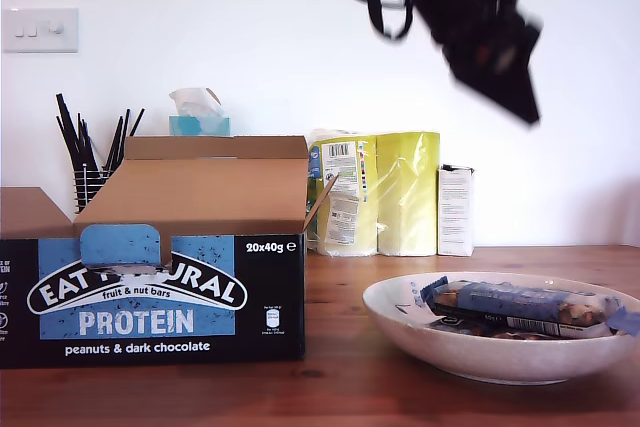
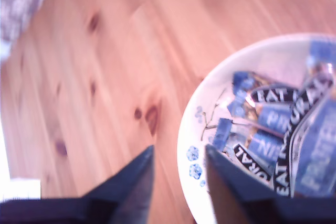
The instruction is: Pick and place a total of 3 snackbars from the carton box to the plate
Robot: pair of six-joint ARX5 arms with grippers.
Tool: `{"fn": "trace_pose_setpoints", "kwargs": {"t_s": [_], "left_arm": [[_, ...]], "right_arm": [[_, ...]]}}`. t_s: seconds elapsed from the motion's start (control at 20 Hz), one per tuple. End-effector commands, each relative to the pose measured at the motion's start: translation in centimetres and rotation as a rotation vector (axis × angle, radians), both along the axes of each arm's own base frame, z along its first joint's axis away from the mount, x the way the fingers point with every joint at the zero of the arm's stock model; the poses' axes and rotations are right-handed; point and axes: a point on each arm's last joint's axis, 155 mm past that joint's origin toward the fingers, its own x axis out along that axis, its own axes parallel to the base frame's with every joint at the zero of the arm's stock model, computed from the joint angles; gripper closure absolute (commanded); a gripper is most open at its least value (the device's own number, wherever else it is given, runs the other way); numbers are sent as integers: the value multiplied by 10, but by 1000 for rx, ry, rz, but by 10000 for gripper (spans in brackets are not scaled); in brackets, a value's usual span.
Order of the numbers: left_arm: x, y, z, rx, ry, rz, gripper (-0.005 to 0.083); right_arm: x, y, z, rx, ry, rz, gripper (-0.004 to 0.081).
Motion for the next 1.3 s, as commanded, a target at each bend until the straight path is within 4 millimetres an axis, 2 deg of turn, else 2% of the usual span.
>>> {"fn": "trace_pose_setpoints", "kwargs": {"t_s": [0.0, 0.2, 0.4, 0.65, 0.85, 1.0, 1.25], "left_arm": [[0, 10, 19, -69, 79, 108, 797], [15, 45, 50, -189, 241, 310, 797], [44, 95, 66, -256, 259, 442, 797], [68, 167, 67, -367, 244, 593, 796], [70, 225, 60, -477, 239, 688, 797], [68, 264, 56, -500, 228, 758, 796], [22, 302, 37, -406, 394, 830, 797]], "right_arm": [[10, 5, 8, 14, -23, -1, 783], [36, 20, 23, 27, -53, -7, 783], [66, 37, 28, 31, -60, -8, 783], [109, 41, 22, 14, -44, -79, 783], [138, 24, 15, 9, -38, -170, 783], [142, 15, 9, 13, -19, -188, 783], [112, 20, -25, -1, 153, -123, 783]]}}
